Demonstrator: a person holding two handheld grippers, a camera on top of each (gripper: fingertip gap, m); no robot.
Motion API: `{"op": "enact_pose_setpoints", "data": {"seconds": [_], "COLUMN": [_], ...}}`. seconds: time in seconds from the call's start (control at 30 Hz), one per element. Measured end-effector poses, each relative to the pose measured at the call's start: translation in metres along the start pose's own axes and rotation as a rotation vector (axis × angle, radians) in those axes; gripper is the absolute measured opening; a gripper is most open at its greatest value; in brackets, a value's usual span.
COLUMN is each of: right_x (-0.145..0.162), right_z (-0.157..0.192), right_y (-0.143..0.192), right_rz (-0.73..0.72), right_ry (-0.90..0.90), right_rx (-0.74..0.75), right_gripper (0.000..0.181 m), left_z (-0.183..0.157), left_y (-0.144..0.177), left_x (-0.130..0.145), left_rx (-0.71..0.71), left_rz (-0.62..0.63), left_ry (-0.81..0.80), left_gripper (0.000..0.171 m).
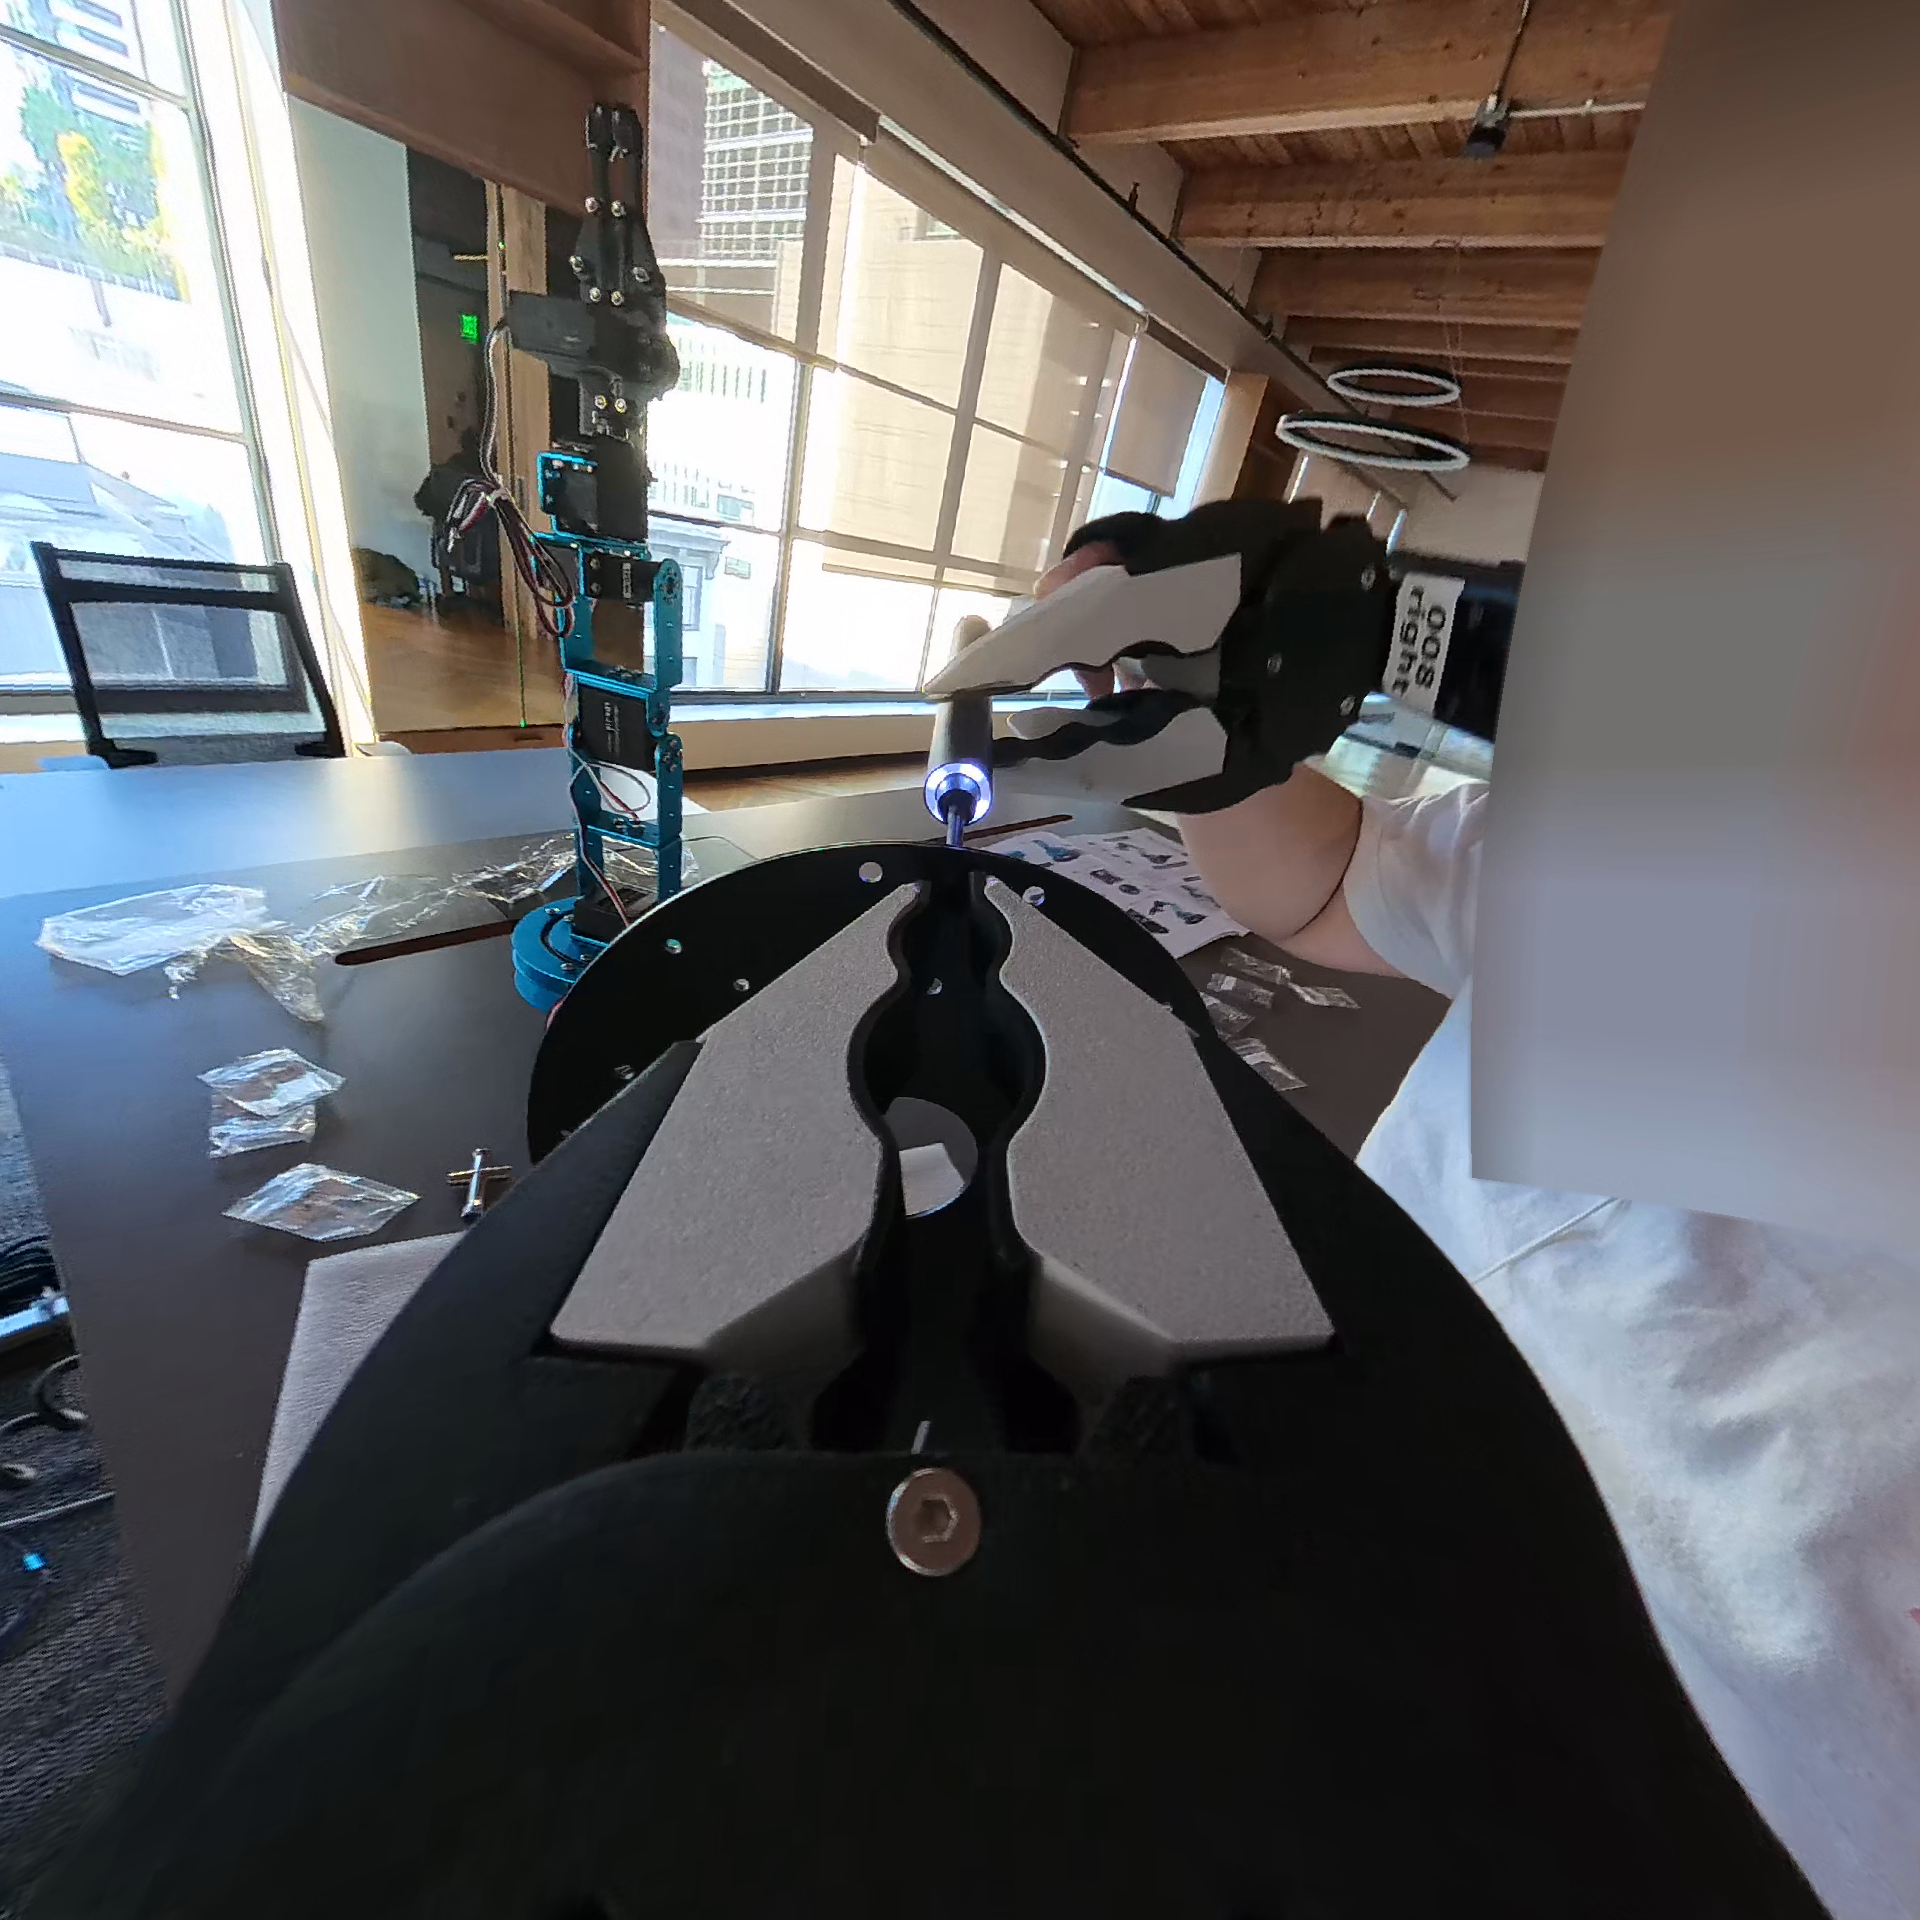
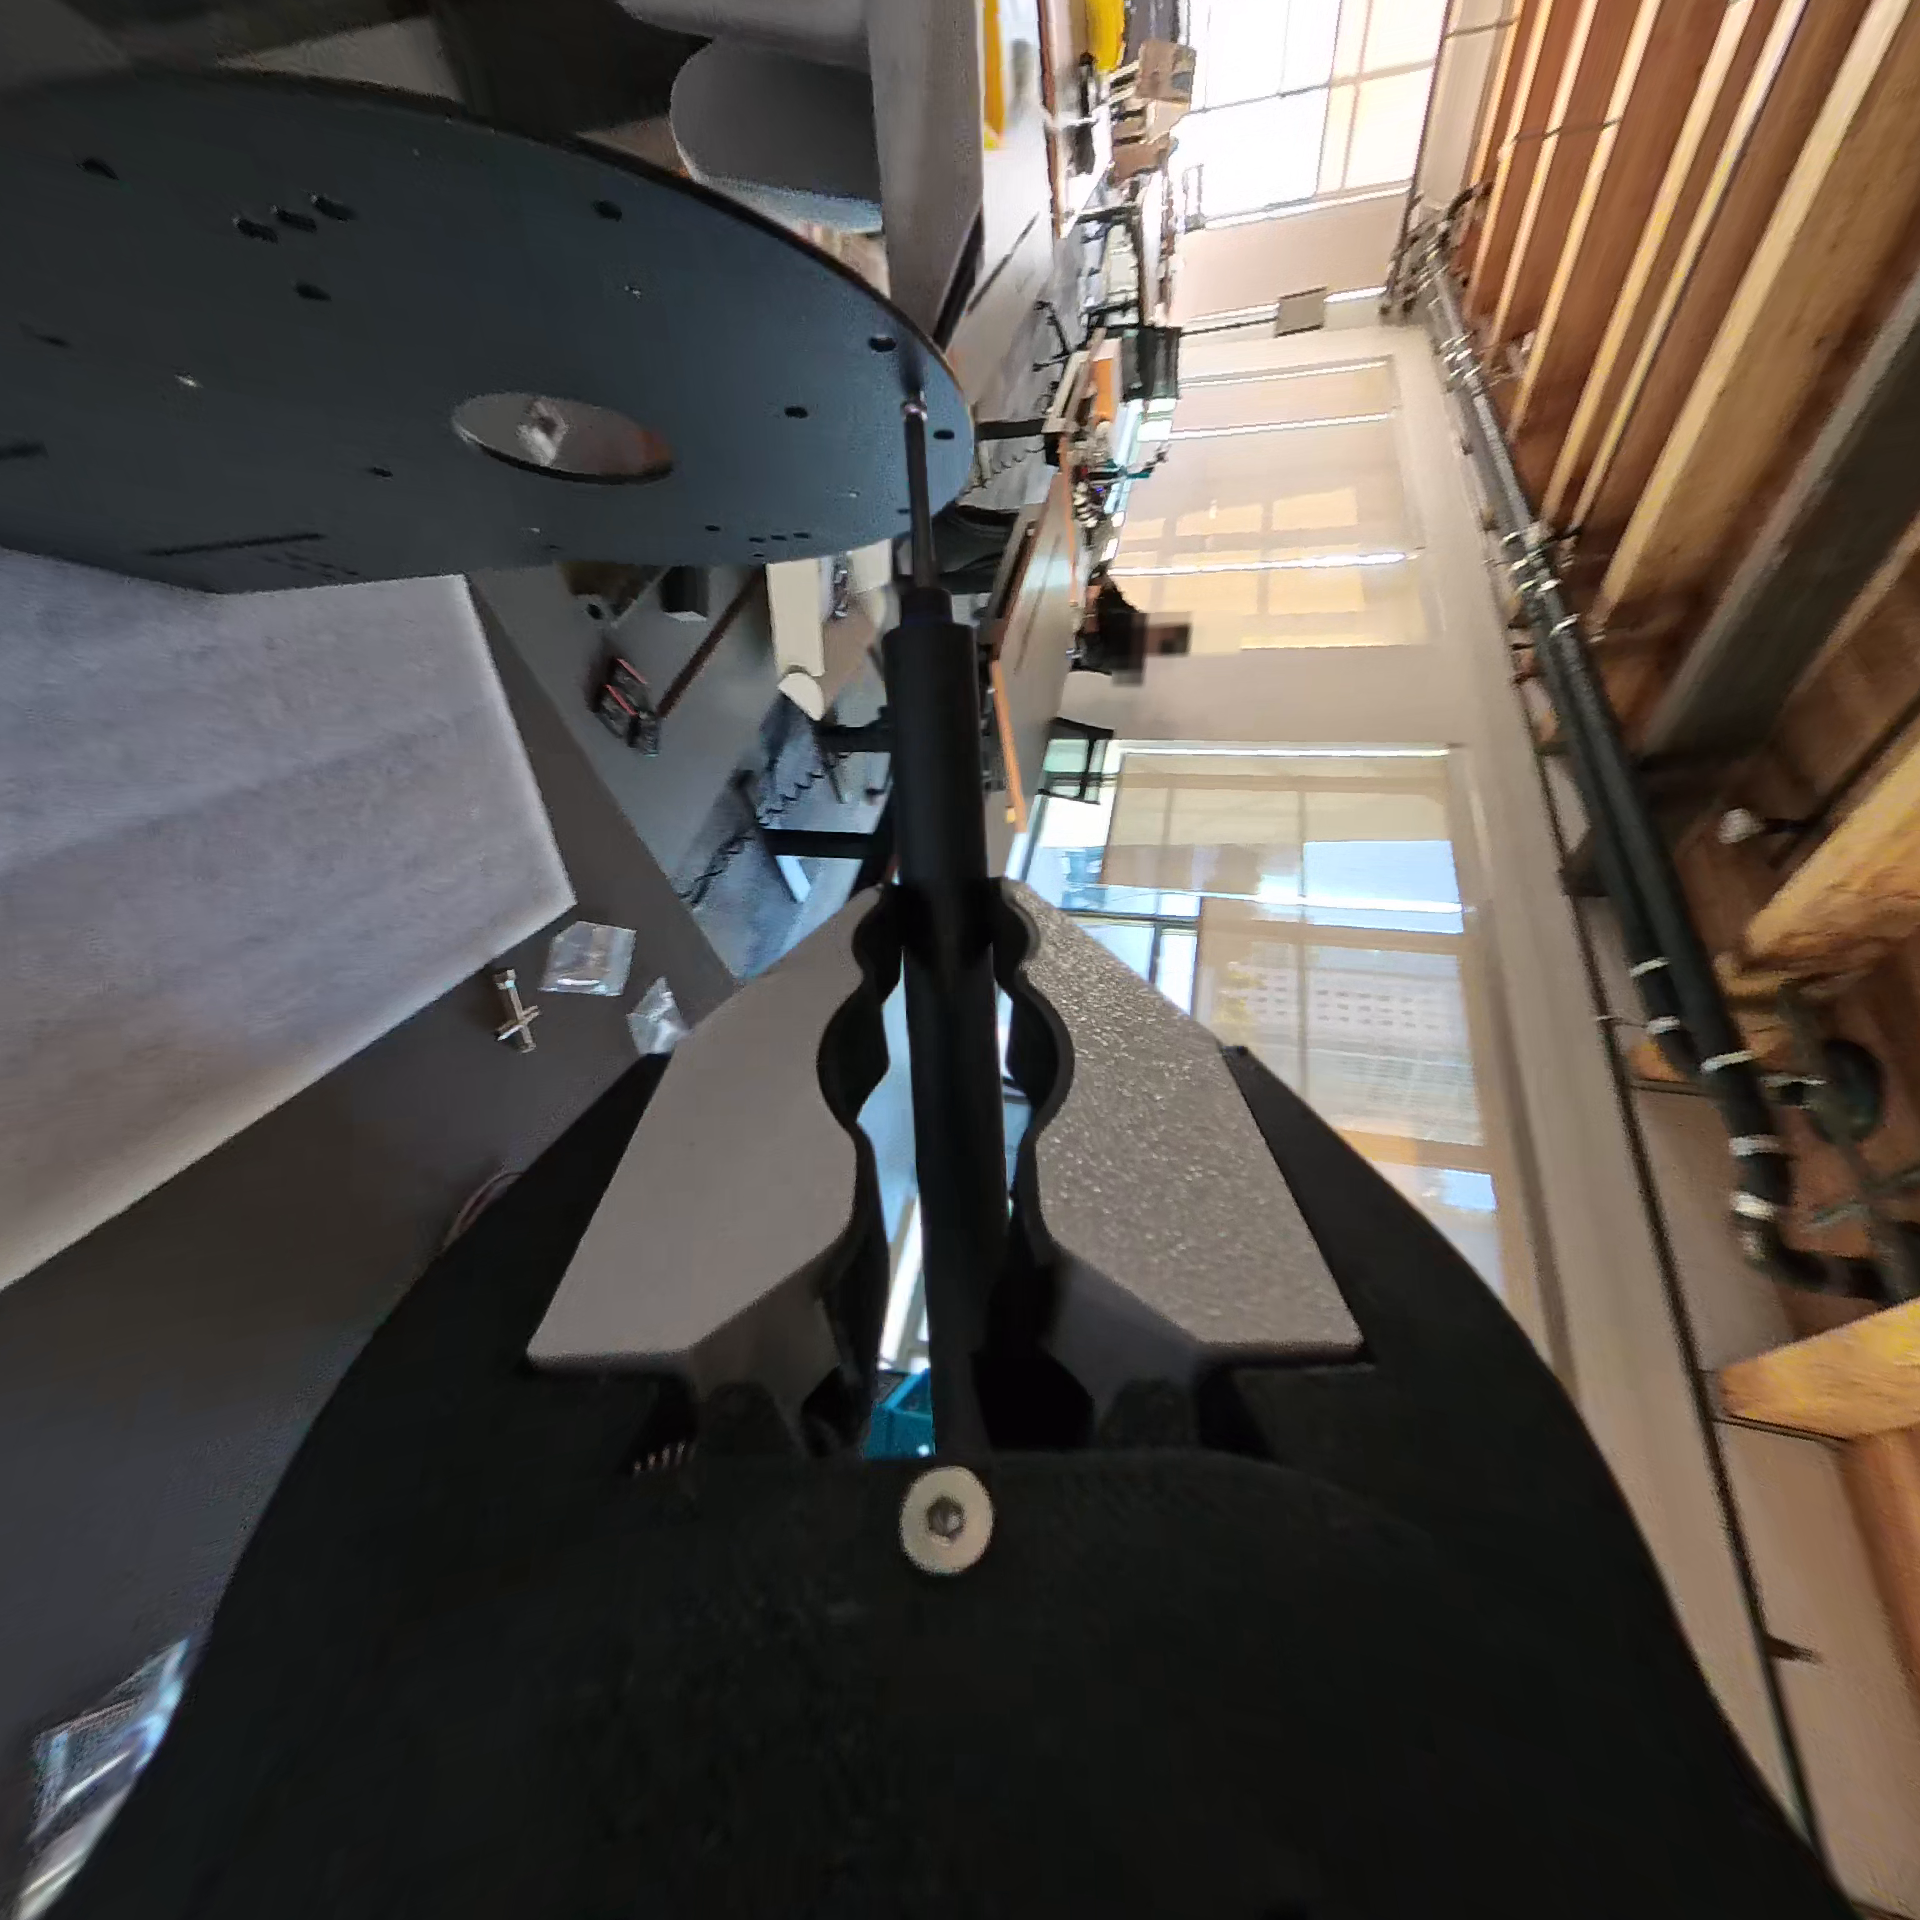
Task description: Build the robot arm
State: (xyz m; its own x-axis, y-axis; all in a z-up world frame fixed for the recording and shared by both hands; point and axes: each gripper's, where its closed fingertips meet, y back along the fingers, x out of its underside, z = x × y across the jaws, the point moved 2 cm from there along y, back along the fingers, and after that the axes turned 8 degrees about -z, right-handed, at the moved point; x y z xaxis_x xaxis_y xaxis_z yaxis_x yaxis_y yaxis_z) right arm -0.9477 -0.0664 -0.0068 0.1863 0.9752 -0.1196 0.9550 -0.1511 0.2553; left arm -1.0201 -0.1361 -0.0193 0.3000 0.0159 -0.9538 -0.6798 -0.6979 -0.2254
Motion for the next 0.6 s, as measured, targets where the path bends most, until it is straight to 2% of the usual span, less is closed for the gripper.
{"op": "enact_pose_setpoints", "data": {"seconds": [0.17, 0.6], "right_x": [-0.003, -0.0002], "right_z": [-0.0001, 0.0075], "right_y": [0.0011, -0.0025], "right_rz": [-0.042, -0.057], "right_ry": [0.051, -0.013], "right_rx": [0.089, 0.061], "right_gripper": [0.015, 0.014], "left_z": [0.0008, 0.0001], "left_y": [0.0018, 0.0021], "left_x": [-0.0001, -0.0001], "left_rx": [0.006, -0.002], "left_rz": [-0.023, -0.003], "left_ry": [0.035, 0.011], "left_gripper": [0.003, 0.003]}}
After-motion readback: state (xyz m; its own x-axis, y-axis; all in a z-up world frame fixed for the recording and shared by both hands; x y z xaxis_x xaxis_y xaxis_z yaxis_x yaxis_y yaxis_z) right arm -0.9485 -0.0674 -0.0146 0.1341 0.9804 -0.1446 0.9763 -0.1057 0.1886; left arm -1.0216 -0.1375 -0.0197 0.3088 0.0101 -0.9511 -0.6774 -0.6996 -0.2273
